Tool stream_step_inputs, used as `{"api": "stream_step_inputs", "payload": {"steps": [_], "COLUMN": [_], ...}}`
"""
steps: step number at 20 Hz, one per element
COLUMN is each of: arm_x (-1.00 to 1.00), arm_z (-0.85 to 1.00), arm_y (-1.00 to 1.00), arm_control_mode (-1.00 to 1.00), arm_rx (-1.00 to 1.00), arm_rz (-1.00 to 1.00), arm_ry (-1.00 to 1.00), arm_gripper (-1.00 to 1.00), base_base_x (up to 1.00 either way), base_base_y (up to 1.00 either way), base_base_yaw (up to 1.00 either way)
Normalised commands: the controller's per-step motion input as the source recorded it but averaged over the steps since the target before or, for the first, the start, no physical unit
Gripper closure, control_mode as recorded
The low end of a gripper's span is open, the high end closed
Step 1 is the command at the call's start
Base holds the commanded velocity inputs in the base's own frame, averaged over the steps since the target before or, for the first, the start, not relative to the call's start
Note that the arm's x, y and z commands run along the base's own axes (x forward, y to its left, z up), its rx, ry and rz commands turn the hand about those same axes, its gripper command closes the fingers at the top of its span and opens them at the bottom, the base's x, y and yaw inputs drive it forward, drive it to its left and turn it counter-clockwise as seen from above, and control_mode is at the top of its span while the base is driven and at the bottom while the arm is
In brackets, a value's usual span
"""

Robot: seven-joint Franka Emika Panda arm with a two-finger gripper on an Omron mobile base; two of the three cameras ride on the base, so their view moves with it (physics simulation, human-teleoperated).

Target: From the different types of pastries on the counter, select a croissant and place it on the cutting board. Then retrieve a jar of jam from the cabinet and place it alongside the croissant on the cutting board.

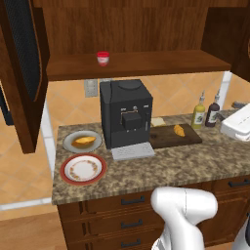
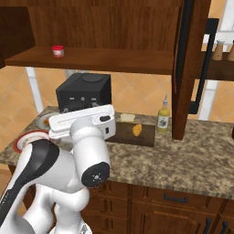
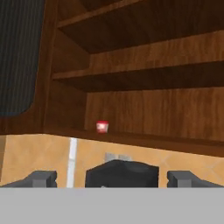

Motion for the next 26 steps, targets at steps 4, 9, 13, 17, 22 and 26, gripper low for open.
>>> {"api": "stream_step_inputs", "payload": {"steps": [4,9,13,17,22,26], "arm_x": [-0.84,-0.70,-0.50,0.08,0.53,0.70], "arm_z": [1.00,1.00,0.91,0.33,0.01,0.25], "arm_y": [0.48,0.61,0.76,0.99,0.84,0.14], "arm_control_mode": [-1.00,-1.00,-1.00,-1.00,-1.00,-1.00], "arm_rx": [0.08,0.04,0.00,-0.12,-0.11,-0.03], "arm_rz": [0.09,0.05,0.00,0.00,-0.08,-0.17], "arm_ry": [0.04,0.06,0.09,0.39,0.50,0.32], "arm_gripper": [-1.00,-1.00,-1.00,-1.00,-1.00,-1.00], "base_base_x": [0.00,0.00,0.00,0.00,0.00,0.00], "base_base_y": [0.00,0.00,0.00,0.00,0.00,0.00], "base_base_yaw": [0.00,0.00,0.00,0.00,0.00,0.00]}}
